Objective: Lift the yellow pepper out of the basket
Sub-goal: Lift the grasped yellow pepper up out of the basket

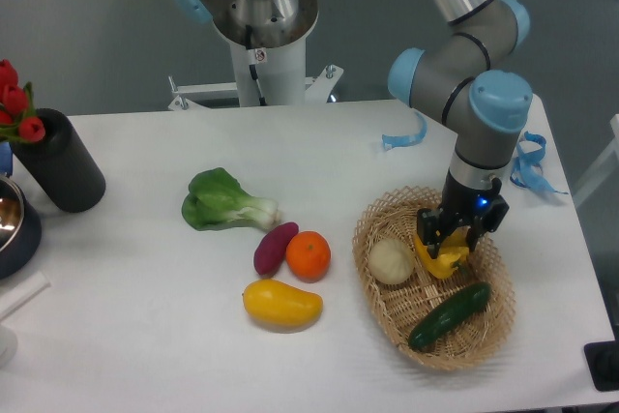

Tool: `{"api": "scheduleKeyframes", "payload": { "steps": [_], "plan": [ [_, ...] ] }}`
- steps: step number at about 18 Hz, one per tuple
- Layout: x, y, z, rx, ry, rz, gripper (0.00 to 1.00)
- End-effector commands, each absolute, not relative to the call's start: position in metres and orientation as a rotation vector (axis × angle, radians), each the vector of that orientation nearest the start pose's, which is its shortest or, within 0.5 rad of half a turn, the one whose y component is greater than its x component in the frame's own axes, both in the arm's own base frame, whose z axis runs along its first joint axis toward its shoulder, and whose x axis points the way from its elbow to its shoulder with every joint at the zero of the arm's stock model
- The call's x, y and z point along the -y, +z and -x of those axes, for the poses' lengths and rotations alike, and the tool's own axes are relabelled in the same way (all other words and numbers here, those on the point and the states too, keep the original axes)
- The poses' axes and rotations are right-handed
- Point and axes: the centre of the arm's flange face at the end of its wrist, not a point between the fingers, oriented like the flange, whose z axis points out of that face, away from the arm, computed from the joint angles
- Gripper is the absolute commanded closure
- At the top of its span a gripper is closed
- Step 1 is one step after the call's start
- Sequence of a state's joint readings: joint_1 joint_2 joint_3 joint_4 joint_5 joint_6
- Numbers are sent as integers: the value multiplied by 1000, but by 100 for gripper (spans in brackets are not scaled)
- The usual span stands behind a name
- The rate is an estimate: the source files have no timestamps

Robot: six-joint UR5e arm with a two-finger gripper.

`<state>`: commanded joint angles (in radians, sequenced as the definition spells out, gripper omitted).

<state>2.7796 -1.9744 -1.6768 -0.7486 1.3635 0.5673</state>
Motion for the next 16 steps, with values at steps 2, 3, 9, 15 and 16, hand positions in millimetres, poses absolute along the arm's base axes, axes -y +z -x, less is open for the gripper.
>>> {"api": "scheduleKeyframes", "payload": {
  "steps": [2, 3, 9, 15, 16],
  "plan": [
    [-366, 327, 540, 727, 270, 2686, 53],
    [-364, 336, 540, 661, 302, 2698, 53],
    [-345, 359, 538, 253, 425, 2786, 53],
    [-306, 380, 542, 83, 412, 2854, 53],
    [-300, 383, 543, 58, 404, 2863, 53]
  ]
}}
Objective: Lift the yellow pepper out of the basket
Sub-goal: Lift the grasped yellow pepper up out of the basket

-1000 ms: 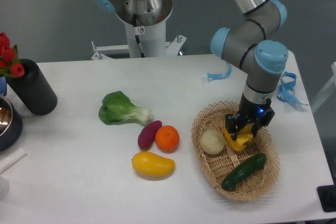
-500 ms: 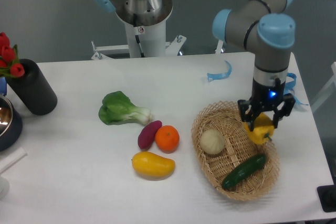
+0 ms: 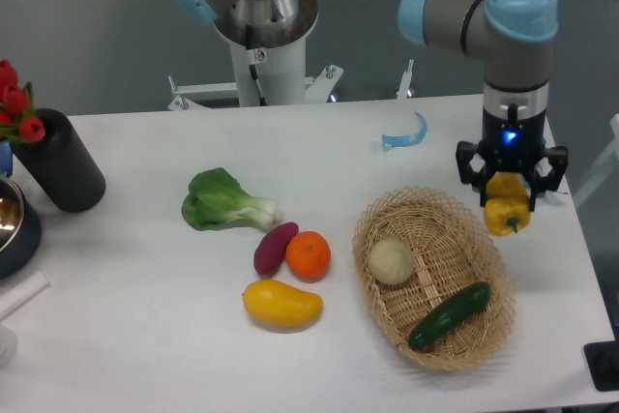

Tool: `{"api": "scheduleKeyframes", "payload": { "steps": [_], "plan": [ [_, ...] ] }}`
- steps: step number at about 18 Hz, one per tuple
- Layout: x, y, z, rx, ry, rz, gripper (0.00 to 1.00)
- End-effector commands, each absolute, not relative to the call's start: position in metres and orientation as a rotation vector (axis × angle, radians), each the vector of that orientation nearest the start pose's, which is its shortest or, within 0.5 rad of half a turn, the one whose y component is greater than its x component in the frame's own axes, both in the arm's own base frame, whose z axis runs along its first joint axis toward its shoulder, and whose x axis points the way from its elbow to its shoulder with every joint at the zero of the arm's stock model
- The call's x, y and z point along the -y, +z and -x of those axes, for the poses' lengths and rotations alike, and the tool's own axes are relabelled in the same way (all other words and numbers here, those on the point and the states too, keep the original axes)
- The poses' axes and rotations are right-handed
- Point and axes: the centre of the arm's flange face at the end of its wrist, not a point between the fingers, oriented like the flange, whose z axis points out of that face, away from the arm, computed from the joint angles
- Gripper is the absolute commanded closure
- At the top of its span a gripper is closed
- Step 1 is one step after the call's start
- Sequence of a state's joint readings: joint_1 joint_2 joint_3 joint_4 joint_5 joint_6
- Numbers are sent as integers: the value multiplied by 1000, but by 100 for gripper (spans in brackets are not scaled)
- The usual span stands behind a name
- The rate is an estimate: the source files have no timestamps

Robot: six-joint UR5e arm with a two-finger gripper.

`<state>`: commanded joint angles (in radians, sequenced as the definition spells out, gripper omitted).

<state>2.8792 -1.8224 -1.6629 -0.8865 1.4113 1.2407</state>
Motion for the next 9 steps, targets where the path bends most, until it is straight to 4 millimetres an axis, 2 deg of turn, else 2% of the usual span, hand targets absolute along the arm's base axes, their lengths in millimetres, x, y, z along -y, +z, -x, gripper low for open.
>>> {"api": "scheduleKeyframes", "payload": {
  "steps": [9],
  "plan": [
    [-278, 405, 541, 73, 433, 2856, 53]
  ]
}}
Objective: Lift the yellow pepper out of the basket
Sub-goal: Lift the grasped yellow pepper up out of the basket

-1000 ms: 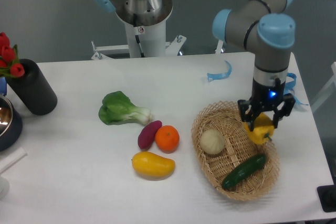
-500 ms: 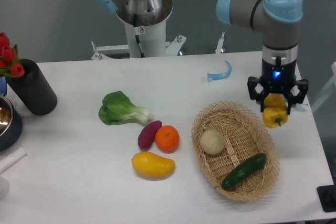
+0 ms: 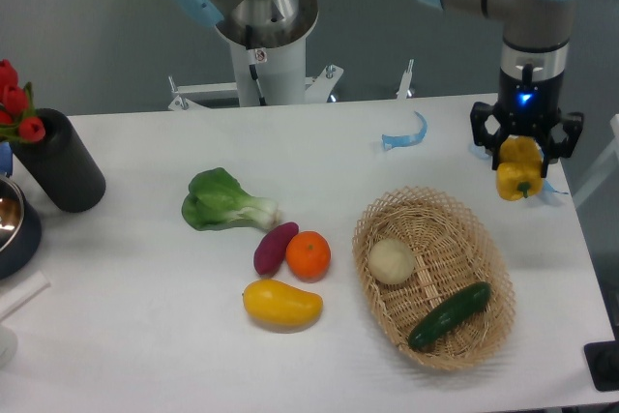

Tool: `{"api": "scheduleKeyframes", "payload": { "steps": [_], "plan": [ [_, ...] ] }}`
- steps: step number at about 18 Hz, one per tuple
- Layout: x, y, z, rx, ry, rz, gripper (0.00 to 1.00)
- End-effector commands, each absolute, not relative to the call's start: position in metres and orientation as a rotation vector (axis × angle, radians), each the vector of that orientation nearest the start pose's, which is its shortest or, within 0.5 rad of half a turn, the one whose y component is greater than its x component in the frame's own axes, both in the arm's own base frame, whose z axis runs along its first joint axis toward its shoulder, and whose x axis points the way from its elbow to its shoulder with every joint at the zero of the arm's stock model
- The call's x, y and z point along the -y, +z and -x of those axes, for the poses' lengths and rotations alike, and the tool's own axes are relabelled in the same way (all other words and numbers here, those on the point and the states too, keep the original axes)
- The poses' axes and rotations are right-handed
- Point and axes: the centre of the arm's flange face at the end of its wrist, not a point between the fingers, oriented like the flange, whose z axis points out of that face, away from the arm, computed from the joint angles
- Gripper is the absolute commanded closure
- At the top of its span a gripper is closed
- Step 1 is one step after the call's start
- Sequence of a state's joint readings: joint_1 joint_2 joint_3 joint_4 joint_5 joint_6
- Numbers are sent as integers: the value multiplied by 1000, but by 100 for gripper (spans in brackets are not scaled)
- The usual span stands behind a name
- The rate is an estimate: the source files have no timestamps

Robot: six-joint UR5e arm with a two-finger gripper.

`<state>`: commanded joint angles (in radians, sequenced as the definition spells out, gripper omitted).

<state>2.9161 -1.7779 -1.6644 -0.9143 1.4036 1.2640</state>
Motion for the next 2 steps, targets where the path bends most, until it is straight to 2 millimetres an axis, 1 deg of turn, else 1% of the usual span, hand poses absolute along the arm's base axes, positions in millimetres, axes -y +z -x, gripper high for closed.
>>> {"api": "scheduleKeyframes", "payload": {
  "steps": [2],
  "plan": [
    [-278, 409, 542, 77, 440, 2848, 53]
  ]
}}
